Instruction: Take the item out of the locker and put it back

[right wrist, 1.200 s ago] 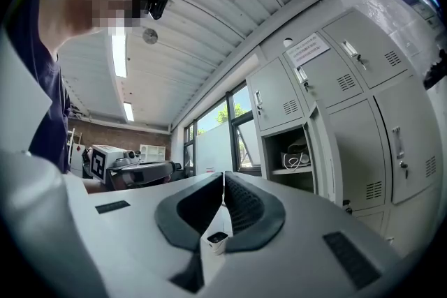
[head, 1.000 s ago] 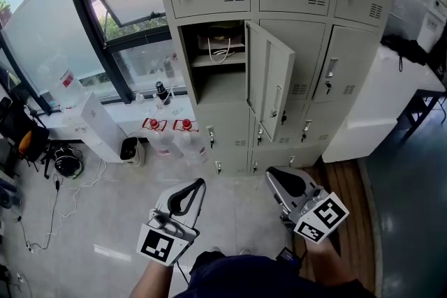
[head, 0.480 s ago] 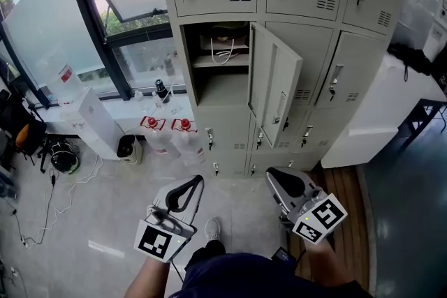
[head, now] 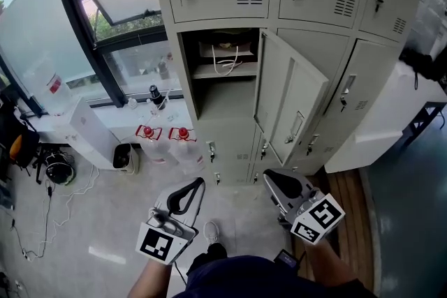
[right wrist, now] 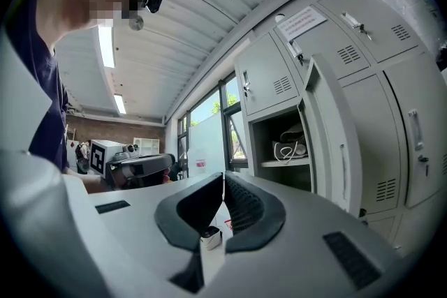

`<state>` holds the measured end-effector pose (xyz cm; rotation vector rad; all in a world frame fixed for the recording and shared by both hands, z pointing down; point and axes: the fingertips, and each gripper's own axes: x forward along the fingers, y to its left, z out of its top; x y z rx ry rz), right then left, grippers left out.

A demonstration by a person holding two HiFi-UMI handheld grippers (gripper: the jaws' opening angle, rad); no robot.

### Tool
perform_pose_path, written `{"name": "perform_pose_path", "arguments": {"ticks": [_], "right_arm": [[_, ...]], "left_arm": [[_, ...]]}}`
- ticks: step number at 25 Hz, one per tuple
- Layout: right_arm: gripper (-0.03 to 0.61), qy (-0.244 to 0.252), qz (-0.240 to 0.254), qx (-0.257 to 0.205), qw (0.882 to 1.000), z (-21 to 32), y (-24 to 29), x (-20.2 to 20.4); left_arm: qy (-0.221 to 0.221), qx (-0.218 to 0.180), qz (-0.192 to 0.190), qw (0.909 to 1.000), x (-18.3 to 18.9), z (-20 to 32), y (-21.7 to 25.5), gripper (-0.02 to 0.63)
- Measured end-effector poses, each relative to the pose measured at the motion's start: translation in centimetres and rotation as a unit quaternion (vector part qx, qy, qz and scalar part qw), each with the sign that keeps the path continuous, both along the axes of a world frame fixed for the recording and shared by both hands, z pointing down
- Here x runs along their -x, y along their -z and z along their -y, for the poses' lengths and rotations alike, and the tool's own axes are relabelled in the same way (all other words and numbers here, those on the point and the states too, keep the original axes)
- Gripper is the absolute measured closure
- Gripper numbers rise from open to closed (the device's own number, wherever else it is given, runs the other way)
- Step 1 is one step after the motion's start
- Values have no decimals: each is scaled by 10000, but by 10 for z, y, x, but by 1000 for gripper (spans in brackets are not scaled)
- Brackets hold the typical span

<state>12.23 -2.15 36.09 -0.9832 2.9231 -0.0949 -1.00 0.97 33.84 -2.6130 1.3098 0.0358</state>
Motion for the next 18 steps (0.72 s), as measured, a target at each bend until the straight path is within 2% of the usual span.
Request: {"name": "perform_pose_path", "arguments": {"ticks": [5, 13, 18], "right_arm": [[571, -126, 83, 78, 9999, 53, -3, 37], [571, -484, 200, 261, 9983, 136, -3, 89], [571, -760, 499, 408, 9950, 189, 2, 114]], "left_arm": [[-89, 69, -16, 9999, 33, 56, -5, 611], [-501, 146, 56, 9986, 71, 133, -10, 611], [-733, 224, 96, 9970, 94, 168, -16, 611]]}}
